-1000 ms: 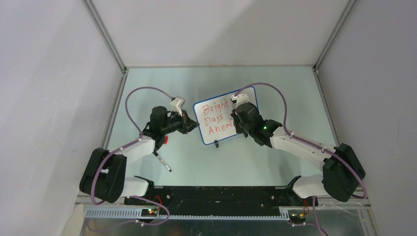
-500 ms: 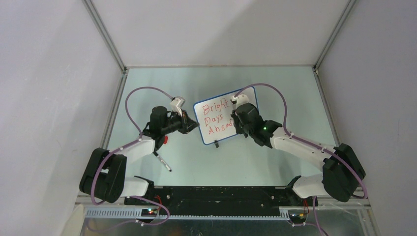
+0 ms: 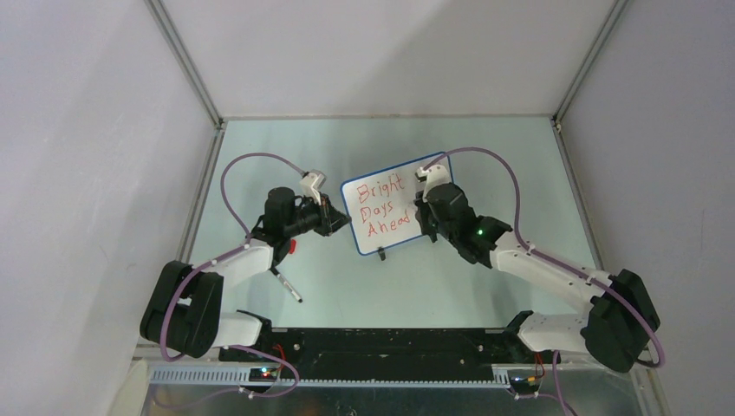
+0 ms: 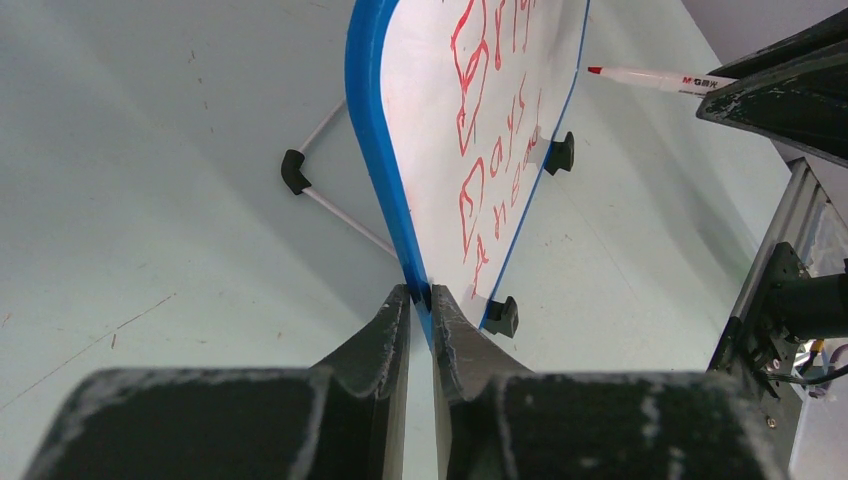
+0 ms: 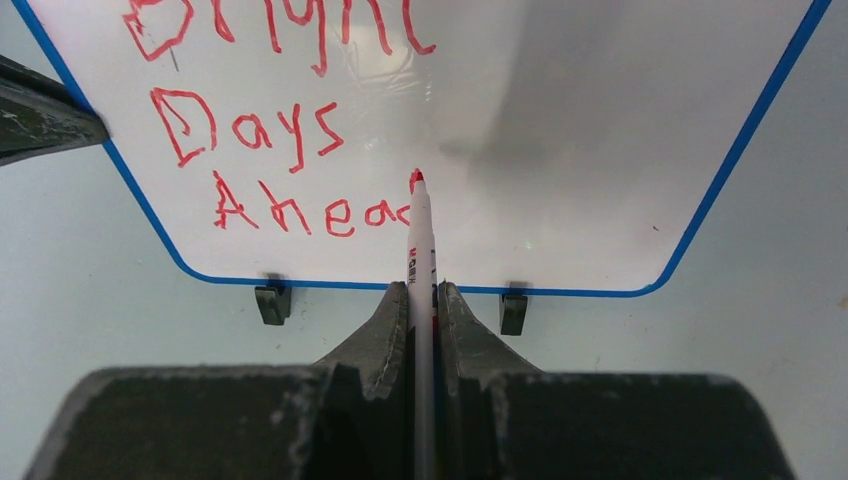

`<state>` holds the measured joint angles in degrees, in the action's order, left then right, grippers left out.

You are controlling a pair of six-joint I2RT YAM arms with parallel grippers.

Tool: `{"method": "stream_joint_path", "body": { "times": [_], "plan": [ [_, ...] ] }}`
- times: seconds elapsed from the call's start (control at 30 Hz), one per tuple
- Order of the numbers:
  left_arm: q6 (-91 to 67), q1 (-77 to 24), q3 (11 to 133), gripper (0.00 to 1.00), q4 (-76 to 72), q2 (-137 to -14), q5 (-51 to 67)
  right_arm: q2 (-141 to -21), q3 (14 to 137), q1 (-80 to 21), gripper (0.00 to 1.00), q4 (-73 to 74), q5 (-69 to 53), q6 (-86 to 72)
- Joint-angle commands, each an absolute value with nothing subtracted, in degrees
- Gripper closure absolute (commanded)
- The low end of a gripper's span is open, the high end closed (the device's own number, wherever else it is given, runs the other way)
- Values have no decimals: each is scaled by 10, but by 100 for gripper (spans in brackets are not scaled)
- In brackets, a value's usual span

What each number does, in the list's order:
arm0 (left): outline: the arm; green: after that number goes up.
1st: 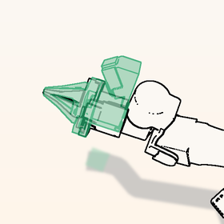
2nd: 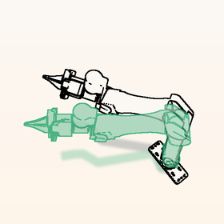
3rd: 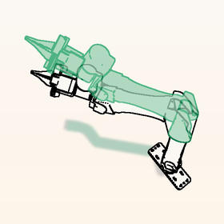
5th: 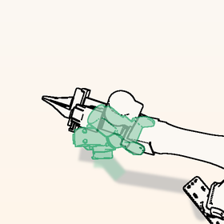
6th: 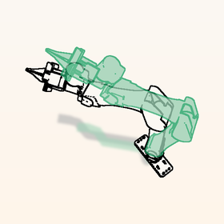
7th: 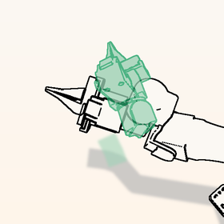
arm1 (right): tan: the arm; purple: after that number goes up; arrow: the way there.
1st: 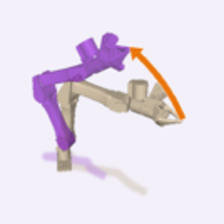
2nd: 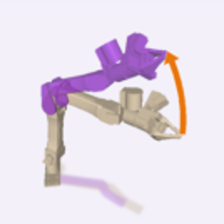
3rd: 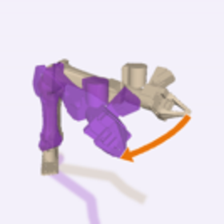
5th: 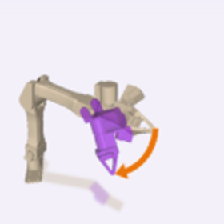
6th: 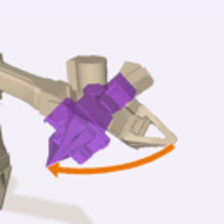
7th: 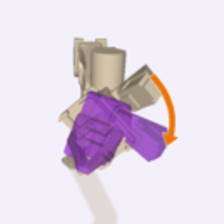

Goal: Write a sentence on the whiteboard

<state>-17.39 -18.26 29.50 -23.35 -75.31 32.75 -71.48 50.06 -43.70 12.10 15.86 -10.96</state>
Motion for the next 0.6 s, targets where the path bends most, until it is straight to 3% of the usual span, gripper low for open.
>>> {"method": "stream_joint_path", "body": {
  "times": [0.0,0.57],
  "plan": [
    [-156,-188,316,85,-250,-738,332,-712,486,-435,100,110,170,-119],
    [-157,-188,315,85,-249,-733,333,-737,458,-435,100,96,162,-124]
  ]
}}
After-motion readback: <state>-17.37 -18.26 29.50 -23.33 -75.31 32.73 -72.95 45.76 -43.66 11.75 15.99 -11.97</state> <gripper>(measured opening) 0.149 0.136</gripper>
